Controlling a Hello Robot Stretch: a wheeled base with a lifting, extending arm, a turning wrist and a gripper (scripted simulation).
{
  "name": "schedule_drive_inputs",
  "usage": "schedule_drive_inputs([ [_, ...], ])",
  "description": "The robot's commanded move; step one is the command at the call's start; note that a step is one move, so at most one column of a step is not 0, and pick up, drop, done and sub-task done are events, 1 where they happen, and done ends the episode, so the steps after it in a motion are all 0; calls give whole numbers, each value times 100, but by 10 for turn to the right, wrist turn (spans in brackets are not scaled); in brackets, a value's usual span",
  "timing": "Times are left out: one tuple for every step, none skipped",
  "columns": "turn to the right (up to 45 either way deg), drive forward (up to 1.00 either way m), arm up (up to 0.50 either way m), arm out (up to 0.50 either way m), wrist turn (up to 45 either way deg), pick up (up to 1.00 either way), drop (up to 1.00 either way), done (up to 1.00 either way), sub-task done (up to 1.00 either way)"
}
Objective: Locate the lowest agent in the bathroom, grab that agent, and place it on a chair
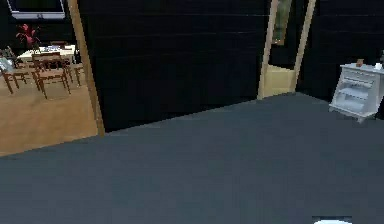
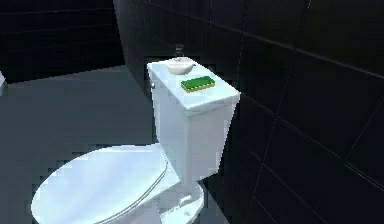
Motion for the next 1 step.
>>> schedule_drive_inputs([
  [-270,0,0,0,0,0,0,0,0],
])
